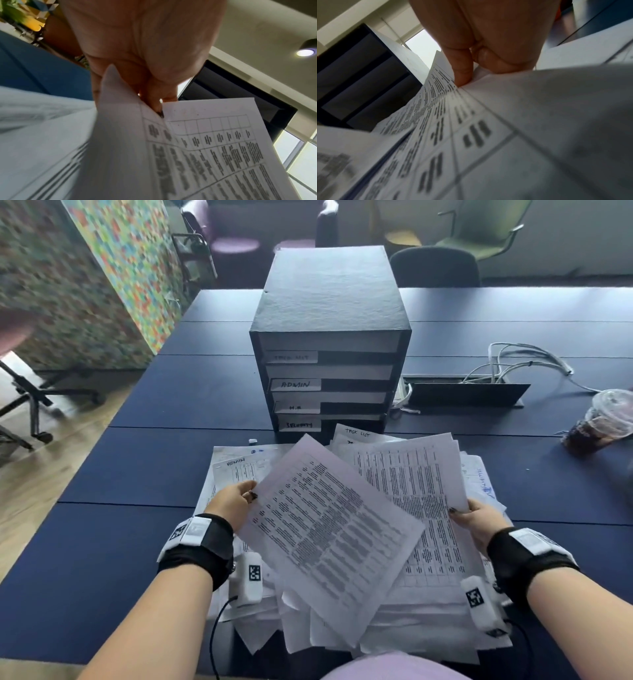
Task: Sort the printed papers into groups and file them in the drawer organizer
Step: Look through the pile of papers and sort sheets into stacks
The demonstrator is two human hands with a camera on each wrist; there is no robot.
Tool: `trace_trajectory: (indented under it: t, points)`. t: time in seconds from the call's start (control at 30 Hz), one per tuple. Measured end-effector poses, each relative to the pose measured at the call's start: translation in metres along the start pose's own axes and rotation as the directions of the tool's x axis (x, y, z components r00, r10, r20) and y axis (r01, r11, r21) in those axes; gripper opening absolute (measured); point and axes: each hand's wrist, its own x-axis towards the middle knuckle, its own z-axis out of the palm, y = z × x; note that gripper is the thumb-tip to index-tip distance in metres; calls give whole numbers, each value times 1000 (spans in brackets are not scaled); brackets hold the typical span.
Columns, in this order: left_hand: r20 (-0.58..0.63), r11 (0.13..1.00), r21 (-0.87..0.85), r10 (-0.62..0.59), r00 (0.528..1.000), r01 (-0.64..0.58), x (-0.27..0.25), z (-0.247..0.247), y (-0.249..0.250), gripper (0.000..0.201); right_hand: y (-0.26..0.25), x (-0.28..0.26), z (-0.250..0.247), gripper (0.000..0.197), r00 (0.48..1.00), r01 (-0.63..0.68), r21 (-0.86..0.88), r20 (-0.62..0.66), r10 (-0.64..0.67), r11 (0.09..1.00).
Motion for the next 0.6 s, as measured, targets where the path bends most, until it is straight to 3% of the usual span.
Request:
trace_trajectory:
  t: [0.13, 0.23, 0.43, 0.6]
  points:
    - [-98, 957, 289, 31, 995, -1, 8, -16, 8, 43, -9, 3, -25, 17, 996, 33, 1, -81, -33, 999]
    - [-230, 816, 574, 72, 970, 76, 12, -26, 15, 37, -17, 4, -50, 18, 995, 30, 69, -101, -23, 997]
    - [-220, 753, 657, 204, 954, -10, 19, -17, 38, 50, -41, -14, -65, 27, 998, 62, 298, -7, -63, 953]
    - [-187, 737, 664, 326, 926, -126, 21, 5, 60, 56, -57, -21, -59, 35, 990, 39, 364, 111, -85, 931]
